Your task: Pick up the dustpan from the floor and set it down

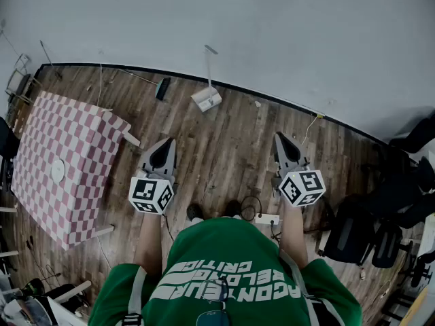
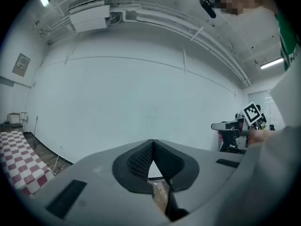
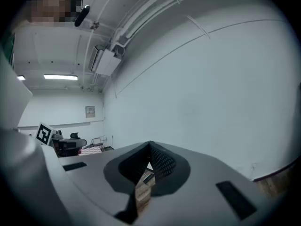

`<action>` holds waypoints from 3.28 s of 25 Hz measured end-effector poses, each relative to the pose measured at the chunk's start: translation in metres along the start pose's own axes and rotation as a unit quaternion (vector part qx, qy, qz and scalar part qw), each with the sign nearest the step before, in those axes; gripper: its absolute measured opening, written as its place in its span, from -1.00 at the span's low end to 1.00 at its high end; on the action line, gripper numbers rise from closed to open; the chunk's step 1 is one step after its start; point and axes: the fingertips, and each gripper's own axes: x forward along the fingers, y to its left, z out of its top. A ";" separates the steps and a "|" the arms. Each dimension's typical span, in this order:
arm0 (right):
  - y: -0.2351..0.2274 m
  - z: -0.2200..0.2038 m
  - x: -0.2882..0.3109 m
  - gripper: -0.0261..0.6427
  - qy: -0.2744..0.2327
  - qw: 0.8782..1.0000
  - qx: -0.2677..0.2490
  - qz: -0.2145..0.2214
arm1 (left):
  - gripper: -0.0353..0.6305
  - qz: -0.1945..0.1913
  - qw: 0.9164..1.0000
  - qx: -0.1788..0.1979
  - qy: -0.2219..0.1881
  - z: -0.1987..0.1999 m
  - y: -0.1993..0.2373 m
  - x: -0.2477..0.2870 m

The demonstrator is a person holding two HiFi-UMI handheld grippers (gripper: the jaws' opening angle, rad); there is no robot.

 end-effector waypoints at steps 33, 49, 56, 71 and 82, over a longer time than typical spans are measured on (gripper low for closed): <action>-0.131 -0.024 -0.054 -0.90 0.016 0.999 0.031 -0.029 | -0.91 -0.007 1.000 -0.006 0.008 -0.006 -0.091 0.067; -0.185 -0.001 0.059 -0.90 0.026 0.999 0.018 -0.035 | -0.91 -0.023 0.999 -0.039 -0.002 0.001 -0.036 0.186; -0.186 0.007 0.164 -0.90 0.040 0.999 0.013 -0.022 | -0.91 -0.012 0.998 -0.053 0.007 0.004 0.042 0.244; -0.151 0.027 0.392 -0.90 0.088 0.995 -0.024 0.032 | -0.91 0.032 0.995 -0.095 0.010 0.005 0.211 0.332; -0.136 0.010 0.459 -0.90 0.115 0.992 -0.025 0.050 | -0.91 0.054 0.992 -0.115 0.018 -0.003 0.268 0.350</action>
